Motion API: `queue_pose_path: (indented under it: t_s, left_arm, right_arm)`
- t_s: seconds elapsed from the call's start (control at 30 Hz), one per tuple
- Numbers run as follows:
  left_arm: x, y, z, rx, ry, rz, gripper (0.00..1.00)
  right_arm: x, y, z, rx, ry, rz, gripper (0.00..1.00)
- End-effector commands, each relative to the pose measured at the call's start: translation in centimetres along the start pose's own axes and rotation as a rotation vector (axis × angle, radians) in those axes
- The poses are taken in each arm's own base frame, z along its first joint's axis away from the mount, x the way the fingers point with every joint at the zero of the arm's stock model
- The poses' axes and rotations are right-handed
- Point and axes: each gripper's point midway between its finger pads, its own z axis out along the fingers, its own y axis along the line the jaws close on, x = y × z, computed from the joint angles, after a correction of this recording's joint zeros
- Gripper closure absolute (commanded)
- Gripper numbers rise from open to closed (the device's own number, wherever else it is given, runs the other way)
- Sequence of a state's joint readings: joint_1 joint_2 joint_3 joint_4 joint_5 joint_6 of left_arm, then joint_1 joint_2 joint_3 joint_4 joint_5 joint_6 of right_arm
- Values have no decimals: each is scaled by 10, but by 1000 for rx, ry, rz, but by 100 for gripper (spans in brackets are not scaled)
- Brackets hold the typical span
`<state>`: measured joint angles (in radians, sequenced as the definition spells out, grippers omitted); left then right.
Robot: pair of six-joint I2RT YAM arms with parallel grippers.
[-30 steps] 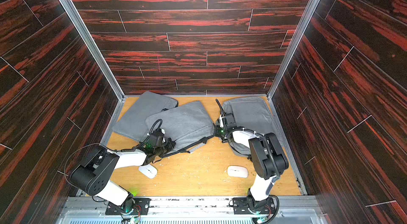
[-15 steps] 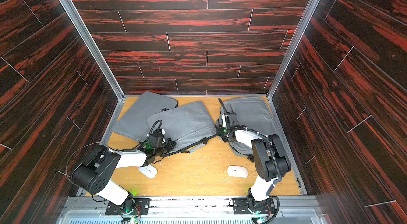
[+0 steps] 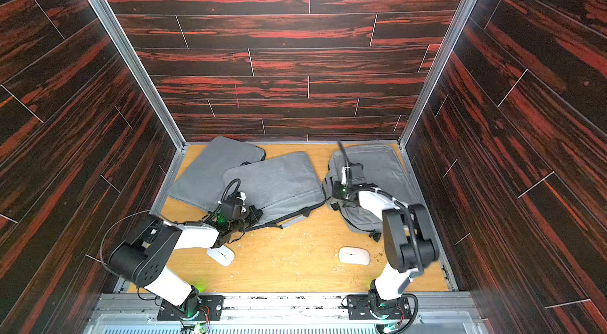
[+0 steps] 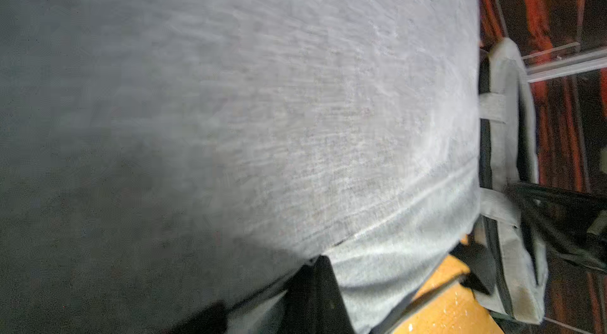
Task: Put the mouse into the laptop bag
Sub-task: Unzip the zipper on the zippered laptop bag, then open the zippered laptop bag at the center of the board.
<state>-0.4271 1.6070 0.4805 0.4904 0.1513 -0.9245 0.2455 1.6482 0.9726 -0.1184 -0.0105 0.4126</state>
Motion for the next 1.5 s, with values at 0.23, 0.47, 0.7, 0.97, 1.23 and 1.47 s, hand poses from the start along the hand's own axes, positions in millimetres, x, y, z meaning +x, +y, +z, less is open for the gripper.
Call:
queue_pose_path:
  t_s: [0.23, 0.47, 0.7, 0.97, 1.23, 1.47]
  left_arm:
    - [43, 67, -68, -387, 154, 12, 62]
    - [12, 12, -103, -278, 54, 99, 42]
    - [25, 25, -102, -290, 89, 97, 30]
    - [27, 27, -103, -289, 89, 109, 29]
    - [28, 28, -97, -305, 112, 148, 29]
    - [15, 20, -110, -329, 81, 257, 24]
  right_arm:
    - [99, 96, -23, -71, 73, -179, 59]
    - [156, 131, -24, -135, 148, -175, 54]
    - [181, 133, -9, -141, 202, -135, 2]
    - [175, 140, 3, -147, 166, -123, 3]
    - [172, 159, 3, -197, 191, -139, 93]
    - [128, 176, -31, -239, 115, -169, 98]
